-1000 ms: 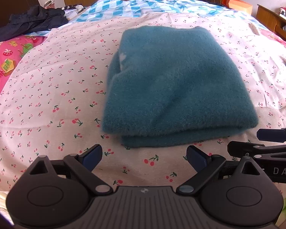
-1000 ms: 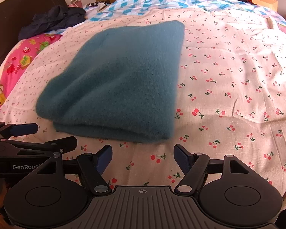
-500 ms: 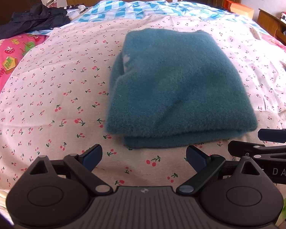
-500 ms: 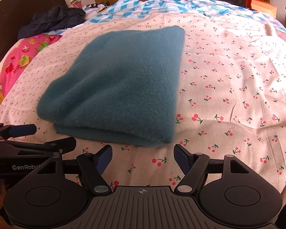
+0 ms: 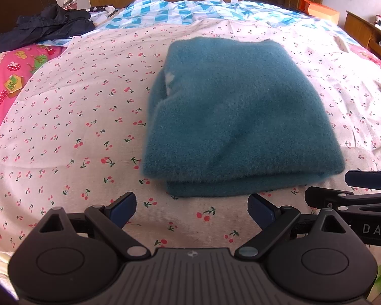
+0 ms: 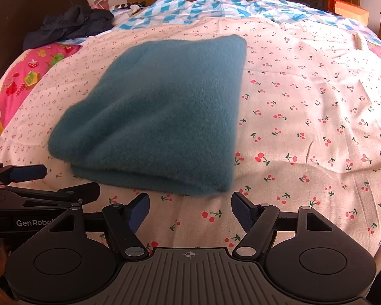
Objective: Fold small clothes
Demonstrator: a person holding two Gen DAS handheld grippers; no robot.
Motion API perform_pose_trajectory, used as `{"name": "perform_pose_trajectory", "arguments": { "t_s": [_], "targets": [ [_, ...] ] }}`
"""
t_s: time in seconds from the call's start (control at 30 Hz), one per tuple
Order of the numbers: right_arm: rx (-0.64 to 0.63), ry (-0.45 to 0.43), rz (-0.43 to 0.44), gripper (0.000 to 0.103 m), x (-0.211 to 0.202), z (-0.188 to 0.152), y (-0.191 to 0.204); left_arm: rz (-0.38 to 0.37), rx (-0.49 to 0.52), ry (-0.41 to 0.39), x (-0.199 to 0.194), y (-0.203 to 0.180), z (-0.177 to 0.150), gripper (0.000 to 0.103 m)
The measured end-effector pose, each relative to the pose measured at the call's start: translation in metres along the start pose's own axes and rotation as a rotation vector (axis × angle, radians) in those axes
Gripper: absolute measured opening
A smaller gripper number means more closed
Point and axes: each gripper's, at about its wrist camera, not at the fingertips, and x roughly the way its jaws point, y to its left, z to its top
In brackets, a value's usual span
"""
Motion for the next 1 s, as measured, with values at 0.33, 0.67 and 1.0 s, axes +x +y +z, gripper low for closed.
{"name": "perform_pose_trajectory", "arguments": {
  "t_s": [0.33, 0.67, 1.0],
  "targets": [
    [0.0, 0.002, -0.001, 0.072, 0.0001, -0.0003, 0.0001, -0.003, -0.001, 0.004, 0.0011, -0.0002, -0.0005, 0.098],
    [0.0, 0.006, -0.002, 0.072, 0.0014, -0.0008, 0.0005, -0.001, -0.001, 0.007, 0.0019, -0.0012, -0.0004, 0.098],
    [-0.001, 0.006, 0.001, 0.072, 0.001, -0.002, 0.0015, 0.0, -0.003, 0.008, 0.0014, -0.0004, -0.0004, 0.098]
  ]
}}
